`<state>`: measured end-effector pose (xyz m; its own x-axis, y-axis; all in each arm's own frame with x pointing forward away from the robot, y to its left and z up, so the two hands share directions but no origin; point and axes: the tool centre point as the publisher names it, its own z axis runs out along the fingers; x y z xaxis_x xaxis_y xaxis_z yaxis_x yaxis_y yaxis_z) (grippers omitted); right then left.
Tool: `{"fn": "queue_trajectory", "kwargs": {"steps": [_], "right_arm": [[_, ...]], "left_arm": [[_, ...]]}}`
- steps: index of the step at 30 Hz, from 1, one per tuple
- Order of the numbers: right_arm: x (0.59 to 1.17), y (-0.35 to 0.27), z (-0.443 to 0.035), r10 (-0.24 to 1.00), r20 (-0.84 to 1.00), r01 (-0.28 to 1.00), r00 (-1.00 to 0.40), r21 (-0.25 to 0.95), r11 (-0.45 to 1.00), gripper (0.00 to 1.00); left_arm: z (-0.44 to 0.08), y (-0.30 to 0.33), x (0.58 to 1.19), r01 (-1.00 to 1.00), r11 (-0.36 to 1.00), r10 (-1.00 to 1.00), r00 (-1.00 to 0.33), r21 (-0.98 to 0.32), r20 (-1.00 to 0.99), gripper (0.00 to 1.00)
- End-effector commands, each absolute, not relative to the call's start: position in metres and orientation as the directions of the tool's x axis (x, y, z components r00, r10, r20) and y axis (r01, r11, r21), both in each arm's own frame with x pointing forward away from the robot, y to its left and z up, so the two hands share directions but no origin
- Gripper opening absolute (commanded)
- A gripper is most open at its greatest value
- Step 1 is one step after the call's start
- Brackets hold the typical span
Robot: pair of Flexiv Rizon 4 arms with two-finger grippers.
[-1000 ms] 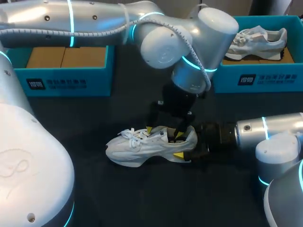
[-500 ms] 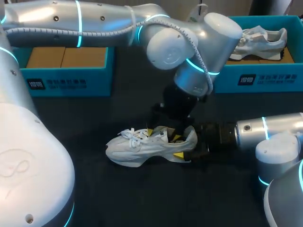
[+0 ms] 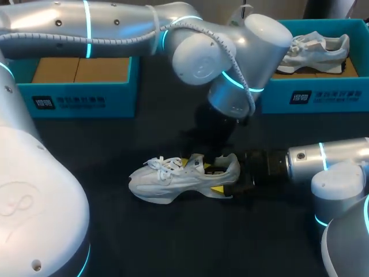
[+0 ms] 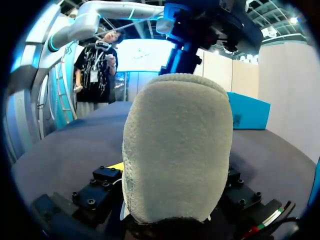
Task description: Take the shoe out of the shoebox, open the shoe tongue, remove and reinsert the insole, then place the shoe into the shoebox
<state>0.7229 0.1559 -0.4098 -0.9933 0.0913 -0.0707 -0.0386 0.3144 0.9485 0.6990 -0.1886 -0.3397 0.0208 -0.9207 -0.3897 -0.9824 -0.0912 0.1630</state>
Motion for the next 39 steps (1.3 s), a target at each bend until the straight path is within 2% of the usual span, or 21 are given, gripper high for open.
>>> {"fn": "queue_trajectory", "kwargs": {"steps": [1,4,9,13,17,39], "right_arm": [[0.722,0.156,-0.408,0.091,-0.070,-0.037,-0.993,0.947,0.320,0.00],[0.722,0.156,-0.408,0.091,-0.070,-0.037,-0.993,0.947,0.320,0.00],[0.722,0.156,-0.408,0.091,-0.070,-0.037,-0.993,0.947,0.320,0.00],[0.722,0.156,-0.408,0.091,-0.070,-0.037,-0.993,0.947,0.320,0.00],[0.722,0.156,-0.408,0.091,-0.070,-0.037,-0.993,0.947,0.320,0.00],[0.722,0.156,-0.408,0.091,-0.070,-0.037,-0.993,0.947,0.320,0.00]], "left_arm": [[-0.336,-0.179,0.695,-0.984,-0.090,-0.931,0.027,0.157,-0.363,0.38],[-0.336,-0.178,0.694,-0.984,-0.092,-0.935,0.032,0.155,-0.353,0.31],[-0.332,-0.176,0.694,-0.984,-0.097,-0.944,0.043,0.149,-0.328,0.28],[-0.328,-0.171,0.695,-0.986,-0.101,-0.957,0.060,0.131,-0.285,0.20],[-0.319,-0.165,0.695,-0.988,-0.088,-0.977,0.061,0.126,-0.204,0.00],[-0.314,-0.133,0.698,-0.997,0.015,-0.980,0.001,0.078,0.200,0.00]]}}
